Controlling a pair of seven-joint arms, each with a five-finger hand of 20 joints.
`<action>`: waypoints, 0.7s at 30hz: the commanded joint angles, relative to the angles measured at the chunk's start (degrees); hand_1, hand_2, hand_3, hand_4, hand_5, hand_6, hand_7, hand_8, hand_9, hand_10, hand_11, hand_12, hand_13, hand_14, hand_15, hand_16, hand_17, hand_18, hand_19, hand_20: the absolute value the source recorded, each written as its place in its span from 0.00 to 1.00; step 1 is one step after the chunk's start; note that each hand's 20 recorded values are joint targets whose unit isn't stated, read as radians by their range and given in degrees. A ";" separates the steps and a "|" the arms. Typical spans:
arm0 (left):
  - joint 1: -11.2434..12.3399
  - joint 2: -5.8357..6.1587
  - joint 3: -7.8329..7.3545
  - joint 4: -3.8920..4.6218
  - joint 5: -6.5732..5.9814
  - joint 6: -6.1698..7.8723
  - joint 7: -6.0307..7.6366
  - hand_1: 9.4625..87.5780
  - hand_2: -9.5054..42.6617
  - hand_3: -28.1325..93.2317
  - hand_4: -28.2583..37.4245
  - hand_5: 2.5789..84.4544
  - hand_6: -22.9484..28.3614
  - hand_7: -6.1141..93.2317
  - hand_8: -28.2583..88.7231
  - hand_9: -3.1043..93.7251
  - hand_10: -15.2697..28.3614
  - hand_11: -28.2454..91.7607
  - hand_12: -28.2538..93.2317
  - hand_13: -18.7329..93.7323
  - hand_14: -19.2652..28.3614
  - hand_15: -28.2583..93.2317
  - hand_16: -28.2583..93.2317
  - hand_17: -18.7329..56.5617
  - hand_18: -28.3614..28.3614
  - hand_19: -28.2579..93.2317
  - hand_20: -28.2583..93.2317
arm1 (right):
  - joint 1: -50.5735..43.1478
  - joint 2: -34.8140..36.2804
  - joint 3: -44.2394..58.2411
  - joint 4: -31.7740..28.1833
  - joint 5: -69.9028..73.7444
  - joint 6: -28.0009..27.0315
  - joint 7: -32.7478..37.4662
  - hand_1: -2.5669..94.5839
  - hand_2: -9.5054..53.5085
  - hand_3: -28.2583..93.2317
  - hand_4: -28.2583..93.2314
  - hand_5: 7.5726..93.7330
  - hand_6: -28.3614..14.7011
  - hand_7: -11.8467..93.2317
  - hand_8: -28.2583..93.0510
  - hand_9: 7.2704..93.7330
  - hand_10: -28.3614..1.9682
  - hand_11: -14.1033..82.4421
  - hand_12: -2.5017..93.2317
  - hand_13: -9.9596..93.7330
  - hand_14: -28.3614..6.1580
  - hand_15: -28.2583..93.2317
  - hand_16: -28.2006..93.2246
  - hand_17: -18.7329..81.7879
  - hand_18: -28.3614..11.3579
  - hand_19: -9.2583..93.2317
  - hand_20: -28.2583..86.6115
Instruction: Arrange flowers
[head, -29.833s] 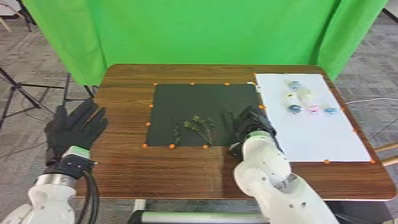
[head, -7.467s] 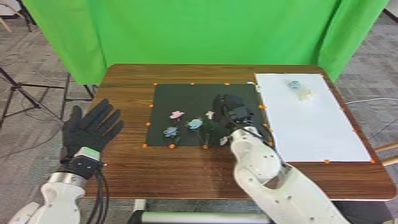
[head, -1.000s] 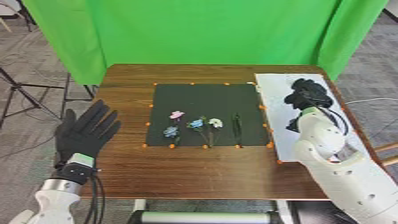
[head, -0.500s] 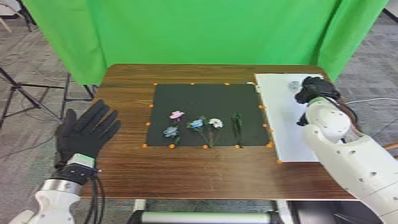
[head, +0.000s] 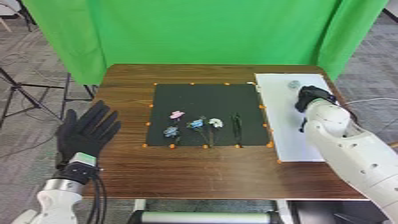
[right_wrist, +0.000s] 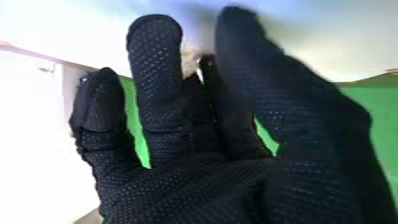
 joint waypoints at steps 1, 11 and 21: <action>-0.14 -0.10 0.39 -0.11 -0.37 -0.53 -0.07 0.21 0.50 0.77 0.00 0.46 0.57 0.24 0.15 0.39 0.61 0.38 0.31 0.38 0.68 0.50 0.16 0.16 0.73 0.49 0.30 | -3.19 1.10 -0.52 3.40 -0.18 10.06 0.70 0.60 0.05 0.84 0.00 0.50 0.62 0.28 0.11 0.53 0.64 0.29 0.12 0.74 0.65 0.66 0.53 0.54 0.17 0.93 0.57; 0.68 -0.45 0.21 -0.28 -0.61 -0.60 -0.10 0.21 0.51 0.77 0.00 0.46 0.57 0.24 0.15 0.39 0.61 0.38 0.31 0.38 0.69 0.50 0.16 0.16 0.73 0.50 0.30 | -6.23 1.71 0.64 2.25 -1.46 15.18 -1.15 0.69 0.02 0.81 0.00 0.68 0.64 0.40 0.21 0.83 0.66 0.27 0.48 0.76 0.69 0.55 0.60 0.57 0.37 0.85 0.52; 0.86 -0.55 0.06 -0.23 -0.96 -0.50 0.30 0.21 0.51 0.77 0.00 0.46 0.57 0.24 0.15 0.39 0.61 0.38 0.31 0.37 0.68 0.50 0.16 0.16 0.72 0.50 0.30 | -13.35 4.07 6.24 -12.87 -4.41 23.40 -2.73 0.70 0.02 0.82 0.00 0.74 0.63 0.43 0.24 0.86 0.66 0.29 0.53 0.80 0.65 0.51 0.67 0.59 0.39 0.89 0.48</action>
